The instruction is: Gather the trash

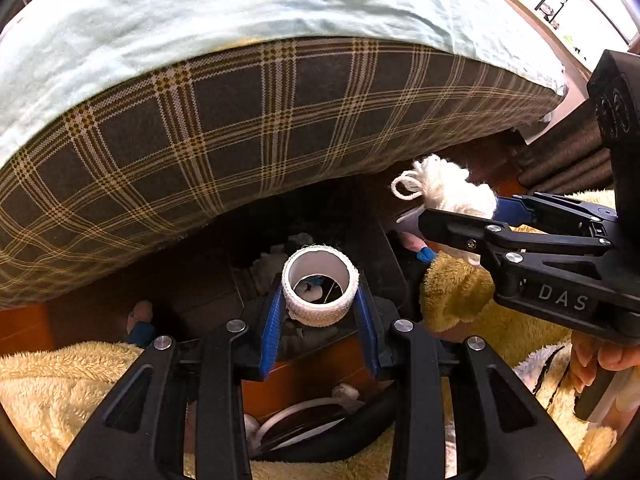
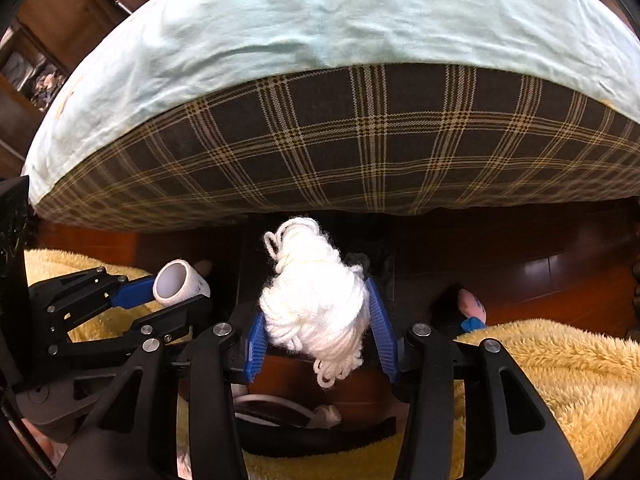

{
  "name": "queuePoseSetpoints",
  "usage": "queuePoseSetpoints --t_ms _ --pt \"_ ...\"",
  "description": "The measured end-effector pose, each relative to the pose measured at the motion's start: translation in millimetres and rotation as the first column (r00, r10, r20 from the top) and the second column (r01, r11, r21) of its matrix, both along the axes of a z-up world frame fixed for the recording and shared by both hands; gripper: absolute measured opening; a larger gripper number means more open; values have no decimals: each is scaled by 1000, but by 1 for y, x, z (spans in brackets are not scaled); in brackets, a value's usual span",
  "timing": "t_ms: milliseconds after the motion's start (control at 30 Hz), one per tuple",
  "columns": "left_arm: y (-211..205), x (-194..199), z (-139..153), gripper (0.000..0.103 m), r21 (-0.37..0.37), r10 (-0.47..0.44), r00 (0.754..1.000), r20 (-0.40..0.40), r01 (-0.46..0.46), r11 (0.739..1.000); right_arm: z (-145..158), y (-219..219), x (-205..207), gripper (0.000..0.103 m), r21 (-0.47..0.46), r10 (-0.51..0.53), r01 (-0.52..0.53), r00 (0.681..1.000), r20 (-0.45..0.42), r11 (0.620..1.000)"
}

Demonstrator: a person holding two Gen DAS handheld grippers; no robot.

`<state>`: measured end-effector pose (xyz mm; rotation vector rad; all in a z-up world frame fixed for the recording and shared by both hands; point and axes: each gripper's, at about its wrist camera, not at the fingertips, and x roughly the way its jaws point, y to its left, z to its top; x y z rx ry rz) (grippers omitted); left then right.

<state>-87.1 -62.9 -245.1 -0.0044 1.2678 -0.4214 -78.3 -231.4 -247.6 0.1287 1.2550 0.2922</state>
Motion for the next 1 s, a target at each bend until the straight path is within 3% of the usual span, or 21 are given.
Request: queuePoseSetpoints --t_ms 233,500,667,767,867,1000 --pt "1 5 3 36 -11 -1 1000 -7 1 1000 5 -6 10 56 14 -11 11 1000 12 1000" --pt "6 8 24 63 11 5 998 56 -5 1000 36 -16 20 65 -2 -37 38 996 82 999" --pt "16 8 50 80 27 20 991 133 -24 999 60 -27 24 87 -39 -60 67 986 158 997" --pt "26 10 75 90 25 45 979 199 -51 998 80 -34 24 100 -48 -72 85 974 216 995" --pt "32 10 101 95 29 52 961 272 -63 998 107 -39 24 100 -48 -79 97 955 286 994" --pt "38 10 148 95 30 68 919 387 -86 996 147 -46 24 100 -71 -93 131 914 396 989"
